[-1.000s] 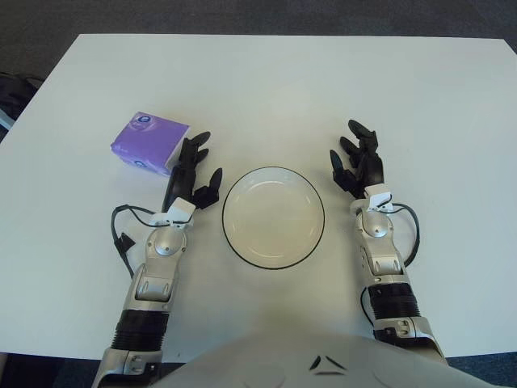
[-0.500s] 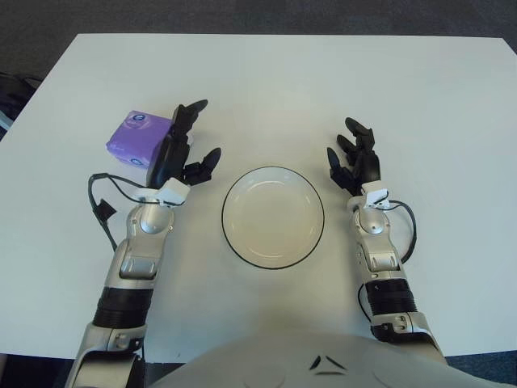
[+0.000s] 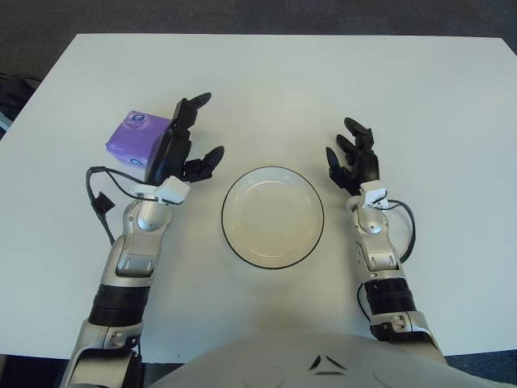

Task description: Put the tissue paper into the plate.

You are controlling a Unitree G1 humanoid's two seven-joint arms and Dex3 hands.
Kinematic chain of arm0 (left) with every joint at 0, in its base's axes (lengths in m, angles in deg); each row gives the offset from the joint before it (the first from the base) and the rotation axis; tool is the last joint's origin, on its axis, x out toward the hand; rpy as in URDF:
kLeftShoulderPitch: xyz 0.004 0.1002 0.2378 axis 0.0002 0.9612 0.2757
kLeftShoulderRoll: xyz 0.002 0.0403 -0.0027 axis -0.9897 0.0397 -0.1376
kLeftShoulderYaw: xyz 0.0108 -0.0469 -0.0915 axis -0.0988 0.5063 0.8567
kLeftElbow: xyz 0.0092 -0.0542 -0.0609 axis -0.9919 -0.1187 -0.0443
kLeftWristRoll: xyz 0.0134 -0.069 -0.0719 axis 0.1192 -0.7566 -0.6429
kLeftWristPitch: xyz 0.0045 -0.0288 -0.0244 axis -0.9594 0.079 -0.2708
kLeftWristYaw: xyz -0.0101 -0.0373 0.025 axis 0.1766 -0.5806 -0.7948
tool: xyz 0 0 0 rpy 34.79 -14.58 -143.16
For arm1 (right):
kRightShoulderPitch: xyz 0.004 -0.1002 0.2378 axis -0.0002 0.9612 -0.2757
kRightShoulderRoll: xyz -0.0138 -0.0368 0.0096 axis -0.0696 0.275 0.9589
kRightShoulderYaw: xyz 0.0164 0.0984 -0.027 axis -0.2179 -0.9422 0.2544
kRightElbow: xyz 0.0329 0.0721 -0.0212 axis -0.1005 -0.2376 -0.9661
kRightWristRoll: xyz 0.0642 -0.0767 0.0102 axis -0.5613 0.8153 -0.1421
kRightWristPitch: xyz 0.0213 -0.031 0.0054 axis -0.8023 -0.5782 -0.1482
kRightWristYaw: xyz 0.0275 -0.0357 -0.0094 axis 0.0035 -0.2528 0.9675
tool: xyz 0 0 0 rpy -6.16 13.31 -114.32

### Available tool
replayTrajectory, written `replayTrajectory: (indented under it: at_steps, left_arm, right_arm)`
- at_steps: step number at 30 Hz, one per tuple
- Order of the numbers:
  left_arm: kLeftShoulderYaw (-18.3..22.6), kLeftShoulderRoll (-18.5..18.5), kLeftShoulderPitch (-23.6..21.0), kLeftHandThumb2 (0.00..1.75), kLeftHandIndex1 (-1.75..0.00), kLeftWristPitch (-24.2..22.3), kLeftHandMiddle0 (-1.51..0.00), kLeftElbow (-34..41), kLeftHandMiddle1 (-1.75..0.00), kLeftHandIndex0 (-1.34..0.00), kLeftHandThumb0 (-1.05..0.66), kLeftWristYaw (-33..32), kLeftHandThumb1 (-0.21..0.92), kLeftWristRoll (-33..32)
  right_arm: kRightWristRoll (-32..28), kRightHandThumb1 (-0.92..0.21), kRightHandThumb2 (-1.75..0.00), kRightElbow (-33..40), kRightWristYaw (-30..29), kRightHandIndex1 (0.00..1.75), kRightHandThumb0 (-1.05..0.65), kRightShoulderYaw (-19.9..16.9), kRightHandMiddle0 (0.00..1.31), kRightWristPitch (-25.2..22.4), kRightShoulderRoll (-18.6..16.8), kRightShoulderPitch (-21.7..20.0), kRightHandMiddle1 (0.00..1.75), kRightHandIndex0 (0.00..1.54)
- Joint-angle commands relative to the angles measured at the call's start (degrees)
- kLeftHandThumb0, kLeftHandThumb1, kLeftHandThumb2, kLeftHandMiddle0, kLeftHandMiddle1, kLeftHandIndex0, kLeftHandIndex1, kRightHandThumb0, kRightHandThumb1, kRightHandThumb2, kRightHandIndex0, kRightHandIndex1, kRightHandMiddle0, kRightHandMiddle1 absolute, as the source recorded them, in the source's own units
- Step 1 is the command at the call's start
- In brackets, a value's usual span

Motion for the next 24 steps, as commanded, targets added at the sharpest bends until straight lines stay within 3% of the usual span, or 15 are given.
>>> replayTrajectory:
  at_steps: [1, 9, 13, 17, 24]
  left_arm:
    - [0.78, -0.83, -0.64, 0.69, -0.63, 0.29, -0.26, 0.79, -0.18, 0.00, -0.71, 0.24, 0.92, 0.54]
    - [2.17, -2.24, -1.90, 0.66, -0.62, 3.97, -0.27, 0.24, -0.16, 0.00, -0.68, -0.51, 0.92, 0.06]
    - [4.96, -4.41, -2.99, 0.63, -0.62, 7.63, -0.29, -0.12, -0.16, 0.00, -0.65, -0.73, 0.92, -0.71]
    - [7.97, -9.77, -7.13, 0.60, -0.64, 10.82, -0.29, -2.38, -0.14, 0.00, -0.64, 0.85, 0.92, -0.56]
    - [10.61, -18.28, -8.75, 0.58, -0.68, 10.18, -0.27, -3.61, -0.10, 0.00, -0.69, 5.75, 0.92, 1.40]
  right_arm:
    - [-0.37, -0.92, -0.48, -3.94, 0.15, 0.37, -0.63, 0.36, 0.00, -3.65, -0.51, 3.31, 0.67, 0.32]
    - [-0.37, -0.92, -0.49, -4.34, 0.01, 0.36, -0.63, 0.72, 0.00, -3.76, -0.68, 3.01, 0.67, 0.32]
    - [-0.23, -0.92, -0.50, -4.56, -0.13, 0.36, -0.63, 0.95, 0.00, -3.96, -0.76, 2.92, 0.67, 0.32]
    - [-0.07, -0.92, -0.50, -4.75, -0.46, 0.36, -0.63, 1.18, 0.00, -4.22, -0.96, 2.83, 0.67, 0.32]
    - [-0.38, -0.92, -0.50, -6.11, -0.50, 0.37, -0.63, 1.08, 0.00, -3.95, -0.84, 2.29, 0.68, 0.33]
